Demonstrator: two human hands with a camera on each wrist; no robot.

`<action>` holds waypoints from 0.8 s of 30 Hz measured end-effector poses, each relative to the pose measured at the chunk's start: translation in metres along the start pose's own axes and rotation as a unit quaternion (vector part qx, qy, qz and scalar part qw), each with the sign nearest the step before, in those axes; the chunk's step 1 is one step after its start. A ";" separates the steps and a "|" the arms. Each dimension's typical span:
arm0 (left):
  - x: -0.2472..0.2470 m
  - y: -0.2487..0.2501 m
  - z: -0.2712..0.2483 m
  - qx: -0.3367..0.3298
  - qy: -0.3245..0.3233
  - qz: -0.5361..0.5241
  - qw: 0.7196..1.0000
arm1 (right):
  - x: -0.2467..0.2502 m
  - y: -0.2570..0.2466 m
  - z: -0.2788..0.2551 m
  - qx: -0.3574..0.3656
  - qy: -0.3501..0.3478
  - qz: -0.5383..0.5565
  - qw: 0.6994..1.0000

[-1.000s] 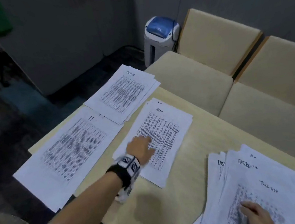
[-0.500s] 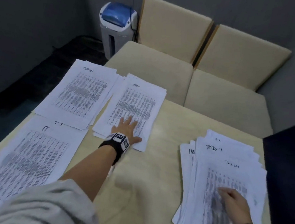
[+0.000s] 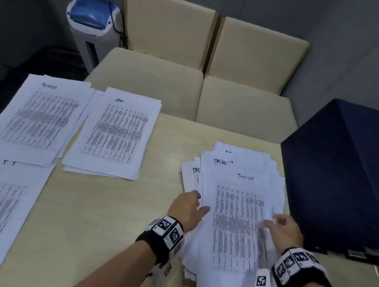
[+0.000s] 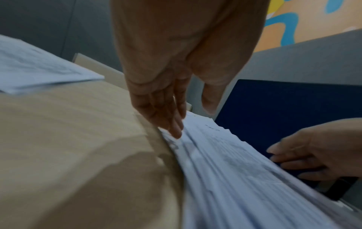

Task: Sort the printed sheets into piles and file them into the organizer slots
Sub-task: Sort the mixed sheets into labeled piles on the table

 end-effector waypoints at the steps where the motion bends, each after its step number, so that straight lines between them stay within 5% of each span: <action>1: -0.009 0.002 0.000 0.019 0.001 0.013 1.000 | 0.000 0.001 0.005 0.004 -0.017 0.005 1.000; 15: -0.010 -0.002 -0.036 0.153 0.181 -0.029 0.971 | -0.022 0.000 0.029 0.079 -0.137 0.055 0.986; 20: -0.002 0.010 -0.045 0.109 0.195 -0.110 0.968 | -0.043 0.015 0.023 0.039 -0.226 0.117 0.966; 24: -0.001 0.016 -0.041 0.064 0.159 -0.207 0.963 | -0.035 0.027 0.012 0.005 -0.223 0.172 0.960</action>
Point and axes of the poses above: each hand's wrist, its own z-axis towards the middle knuckle, its own x-axis out of the back of the hand, y = z × x, the point moved 10 cm from there along z, towards the middle knuckle, and after that the axes turned 1 degree about -z, right-handed, at the moved point
